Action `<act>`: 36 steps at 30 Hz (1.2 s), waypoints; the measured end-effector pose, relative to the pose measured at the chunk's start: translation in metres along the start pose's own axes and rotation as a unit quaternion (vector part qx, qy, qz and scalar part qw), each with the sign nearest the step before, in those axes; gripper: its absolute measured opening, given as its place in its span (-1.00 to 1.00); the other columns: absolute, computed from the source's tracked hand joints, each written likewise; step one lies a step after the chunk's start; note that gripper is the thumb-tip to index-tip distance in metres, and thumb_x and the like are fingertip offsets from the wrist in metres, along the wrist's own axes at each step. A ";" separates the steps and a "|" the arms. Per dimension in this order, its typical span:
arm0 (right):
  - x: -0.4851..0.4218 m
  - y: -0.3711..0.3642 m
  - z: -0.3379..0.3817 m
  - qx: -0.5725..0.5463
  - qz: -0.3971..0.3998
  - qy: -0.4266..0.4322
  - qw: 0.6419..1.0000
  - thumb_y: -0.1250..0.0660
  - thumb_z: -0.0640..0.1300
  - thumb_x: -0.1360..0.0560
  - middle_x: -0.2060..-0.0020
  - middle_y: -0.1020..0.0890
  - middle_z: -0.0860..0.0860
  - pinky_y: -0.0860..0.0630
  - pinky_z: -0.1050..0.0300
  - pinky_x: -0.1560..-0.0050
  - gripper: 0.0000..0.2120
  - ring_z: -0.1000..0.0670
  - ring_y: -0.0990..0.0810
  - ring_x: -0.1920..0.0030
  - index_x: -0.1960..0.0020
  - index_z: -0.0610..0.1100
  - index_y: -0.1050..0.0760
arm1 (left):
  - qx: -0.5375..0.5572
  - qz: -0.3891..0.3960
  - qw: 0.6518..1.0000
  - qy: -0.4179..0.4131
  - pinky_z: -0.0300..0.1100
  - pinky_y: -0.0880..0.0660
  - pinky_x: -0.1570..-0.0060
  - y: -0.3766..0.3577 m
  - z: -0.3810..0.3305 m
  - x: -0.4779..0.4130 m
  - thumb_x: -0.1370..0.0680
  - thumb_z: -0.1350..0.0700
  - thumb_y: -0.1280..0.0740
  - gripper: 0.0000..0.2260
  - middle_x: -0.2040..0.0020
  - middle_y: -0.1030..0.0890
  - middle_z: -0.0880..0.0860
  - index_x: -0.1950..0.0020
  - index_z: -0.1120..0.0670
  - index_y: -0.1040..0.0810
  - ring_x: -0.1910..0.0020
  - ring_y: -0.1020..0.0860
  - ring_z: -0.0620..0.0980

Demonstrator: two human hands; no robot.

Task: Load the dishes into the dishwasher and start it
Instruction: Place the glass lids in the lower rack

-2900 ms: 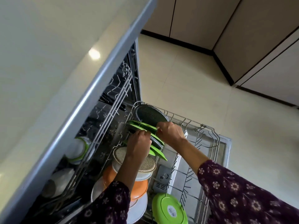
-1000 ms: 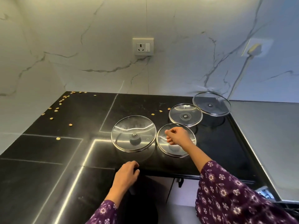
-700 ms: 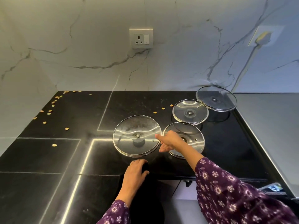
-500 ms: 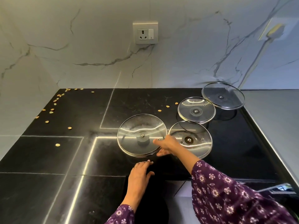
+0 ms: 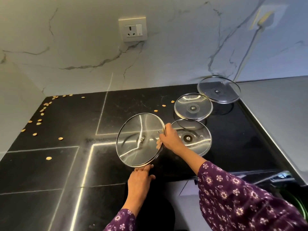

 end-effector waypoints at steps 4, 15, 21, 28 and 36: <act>0.020 0.049 -0.022 -0.044 -0.051 -0.004 0.998 -0.22 -0.16 -0.50 0.17 -0.48 -0.08 -0.39 0.05 0.14 -0.85 -0.05 -0.46 0.15 0.02 -0.20 -0.28 | -0.002 0.001 0.999 -0.044 -0.08 -0.53 0.03 -0.005 -0.014 -0.001 -0.34 0.18 -0.50 -0.61 -0.07 -0.63 0.03 -0.16 0.02 -0.59 -0.04 -0.59 0.07; 0.158 0.259 -0.126 -0.231 -0.294 -0.034 0.927 -0.24 -0.10 -0.43 0.23 -0.65 -0.18 -0.59 -0.18 0.05 -0.87 -0.19 -0.66 0.22 0.14 0.09 -0.31 | 0.036 0.038 0.946 -0.319 -0.20 -0.57 0.25 -0.070 -0.222 0.026 -0.39 0.23 -0.47 -0.77 0.09 -0.64 -0.04 -0.01 0.04 -0.60 0.17 -0.63 -0.01; 0.300 0.370 -0.202 -0.242 -0.451 -0.056 0.857 -0.11 -0.35 -0.54 0.32 -0.60 -0.30 -0.56 -0.05 0.38 -0.88 -0.23 -0.60 0.42 0.02 -0.18 -0.23 | 0.007 0.120 0.890 -0.440 -0.13 -0.57 0.29 -0.143 -0.362 0.060 -0.43 0.03 -0.23 -0.77 0.12 -0.64 0.05 -0.07 0.00 -0.47 0.17 -0.63 0.09; 0.454 0.450 -0.314 -0.183 -0.549 -0.148 0.802 -0.12 -0.33 -0.53 0.33 -0.65 -0.18 -0.55 0.00 0.39 -0.85 -0.17 -0.63 0.41 0.07 -0.10 -0.24 | 0.020 0.193 0.852 -0.487 -0.05 -0.50 0.08 -0.210 -0.488 0.125 -0.50 0.12 -0.33 -0.76 -0.01 -0.59 0.04 -0.17 0.09 -0.52 0.00 -0.56 0.08; 0.555 0.465 -0.452 -0.057 -0.558 -0.289 0.776 -0.17 -0.27 -0.57 0.24 -0.64 -0.15 -0.53 0.32 0.44 -0.86 -0.06 -0.66 0.32 -0.09 -0.15 -0.26 | -0.007 0.194 0.838 -0.510 -0.05 -0.51 0.11 -0.283 -0.595 0.143 -0.52 0.11 -0.31 -0.75 -0.04 -0.58 0.08 -0.19 0.12 -0.51 -0.01 -0.55 0.10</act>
Point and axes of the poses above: each hand's wrist, its own x-axis away from the middle knuckle, its own y-axis out of the back of the hand, z = x × y, the point moved 8 cm from there along -x, towards the middle knuckle
